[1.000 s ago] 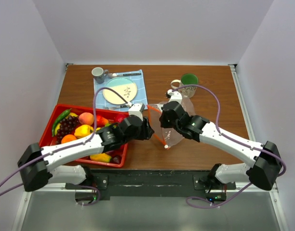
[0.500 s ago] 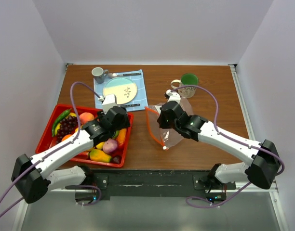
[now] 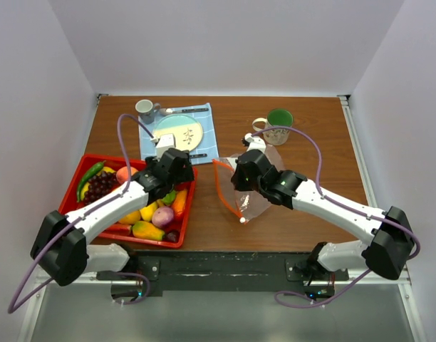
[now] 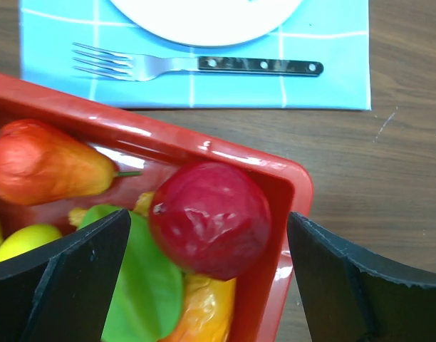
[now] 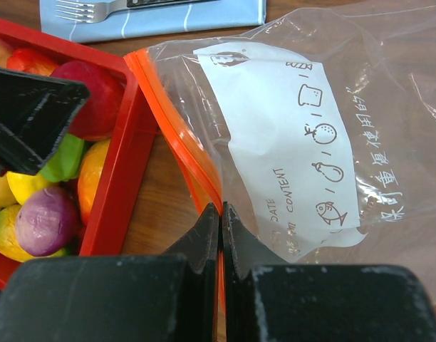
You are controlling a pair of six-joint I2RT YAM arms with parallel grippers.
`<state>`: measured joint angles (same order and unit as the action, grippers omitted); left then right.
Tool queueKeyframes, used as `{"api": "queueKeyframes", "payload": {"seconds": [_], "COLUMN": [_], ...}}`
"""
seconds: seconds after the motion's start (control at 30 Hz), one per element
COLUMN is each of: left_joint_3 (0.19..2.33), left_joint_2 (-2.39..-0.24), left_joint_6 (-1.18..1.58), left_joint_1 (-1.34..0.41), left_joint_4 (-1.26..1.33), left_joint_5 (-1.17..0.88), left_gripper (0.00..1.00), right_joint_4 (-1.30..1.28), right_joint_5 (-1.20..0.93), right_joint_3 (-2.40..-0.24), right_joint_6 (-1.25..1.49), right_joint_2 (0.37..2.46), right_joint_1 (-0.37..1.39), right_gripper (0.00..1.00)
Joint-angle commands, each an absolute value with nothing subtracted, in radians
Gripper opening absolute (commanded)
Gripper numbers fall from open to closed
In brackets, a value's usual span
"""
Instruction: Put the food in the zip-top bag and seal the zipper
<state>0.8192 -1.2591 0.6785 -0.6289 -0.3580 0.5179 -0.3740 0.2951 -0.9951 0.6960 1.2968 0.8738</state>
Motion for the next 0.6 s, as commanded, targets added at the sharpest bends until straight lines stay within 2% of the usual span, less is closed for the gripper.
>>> {"api": "queueKeyframes", "payload": {"seconds": [0.0, 0.23, 0.33, 0.37, 0.43, 0.47, 0.57], "left_joint_3": [0.792, 0.742, 0.738, 0.739, 0.749, 0.749, 0.753], "left_joint_2": [-1.299, -1.308, -1.305, -1.301, -1.273, -1.255, -1.165], "left_joint_6": [0.653, 0.677, 0.669, 0.667, 0.658, 0.657, 0.647], "left_joint_1": [-0.621, -0.615, -0.614, -0.614, -0.614, -0.614, -0.614], "left_joint_4": [-0.253, -0.218, -0.195, -0.198, -0.216, -0.224, -0.256], "left_joint_5": [0.476, 0.48, 0.474, 0.472, 0.463, 0.46, 0.439], "left_gripper": [0.96, 0.93, 0.7, 0.56, 0.45, 0.36, 0.25], "right_joint_4": [-0.362, -0.364, -0.365, -0.365, -0.371, -0.374, -0.38], "right_joint_5": [0.284, 0.279, 0.276, 0.278, 0.282, 0.281, 0.281], "right_joint_3": [-1.043, -1.04, -1.04, -1.043, -1.045, -1.048, -1.055], "right_joint_6": [0.704, 0.704, 0.706, 0.706, 0.704, 0.704, 0.704], "right_joint_2": [1.278, 1.284, 1.287, 1.29, 1.289, 1.29, 1.296], "right_joint_1": [0.87, 0.87, 0.87, 0.87, 0.87, 0.87, 0.871], "right_gripper": [0.0, 0.0, 0.0, 0.0, 0.0, 0.0, 0.0]}}
